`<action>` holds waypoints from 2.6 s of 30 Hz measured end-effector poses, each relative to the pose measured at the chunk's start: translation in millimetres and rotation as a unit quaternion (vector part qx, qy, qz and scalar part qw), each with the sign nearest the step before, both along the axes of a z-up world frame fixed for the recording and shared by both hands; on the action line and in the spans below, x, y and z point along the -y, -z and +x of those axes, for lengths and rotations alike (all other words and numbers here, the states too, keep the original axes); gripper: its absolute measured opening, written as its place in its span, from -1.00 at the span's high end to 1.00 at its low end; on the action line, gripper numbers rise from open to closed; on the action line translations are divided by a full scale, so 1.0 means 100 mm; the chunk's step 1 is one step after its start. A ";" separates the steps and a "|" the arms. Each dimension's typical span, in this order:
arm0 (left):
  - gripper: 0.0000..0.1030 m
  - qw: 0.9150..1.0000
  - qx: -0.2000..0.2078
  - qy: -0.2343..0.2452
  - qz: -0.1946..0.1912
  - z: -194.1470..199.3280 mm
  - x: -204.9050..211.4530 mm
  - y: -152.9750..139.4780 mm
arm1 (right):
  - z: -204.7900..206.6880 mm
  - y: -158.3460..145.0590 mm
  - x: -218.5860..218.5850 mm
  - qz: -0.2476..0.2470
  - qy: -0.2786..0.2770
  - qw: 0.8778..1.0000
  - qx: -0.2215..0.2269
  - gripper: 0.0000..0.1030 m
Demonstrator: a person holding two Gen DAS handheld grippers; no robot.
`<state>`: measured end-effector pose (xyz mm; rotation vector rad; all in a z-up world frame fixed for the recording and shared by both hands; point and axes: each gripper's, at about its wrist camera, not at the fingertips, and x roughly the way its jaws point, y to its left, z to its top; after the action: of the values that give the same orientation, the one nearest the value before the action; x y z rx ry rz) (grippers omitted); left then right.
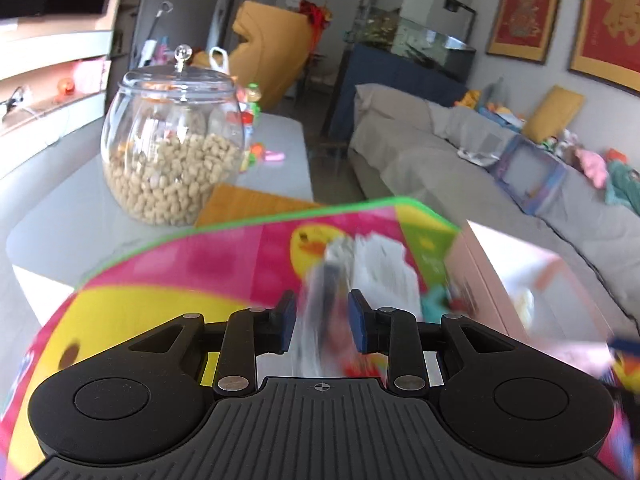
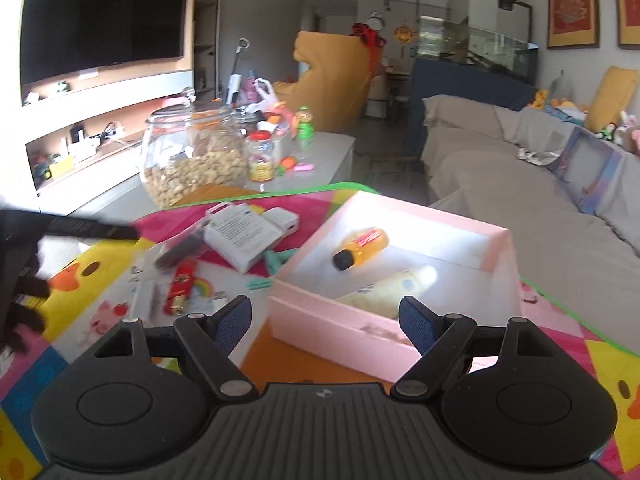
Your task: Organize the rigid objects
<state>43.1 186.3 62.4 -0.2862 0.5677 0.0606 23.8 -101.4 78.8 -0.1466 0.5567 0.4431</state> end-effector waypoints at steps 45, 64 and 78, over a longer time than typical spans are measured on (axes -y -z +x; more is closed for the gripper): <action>0.45 0.996 -0.002 0.029 -0.089 -0.73 -0.28 0.63 | 2.49 0.44 -1.67 -0.006 0.038 0.962 -0.270 -0.03; 0.54 0.992 -0.028 0.031 -0.117 -0.64 -0.41 0.61 | 0.09 -0.04 -1.15 -0.098 -0.214 0.970 -0.064 -0.21; 0.55 0.994 -0.049 0.061 -0.081 -1.00 -0.22 0.53 | -0.26 0.34 -1.03 -0.210 -0.119 0.970 0.008 -0.05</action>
<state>-57.2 208.3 8.9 -0.4069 0.6880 -0.0906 -2.1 1.6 44.8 -0.6286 0.6141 0.5525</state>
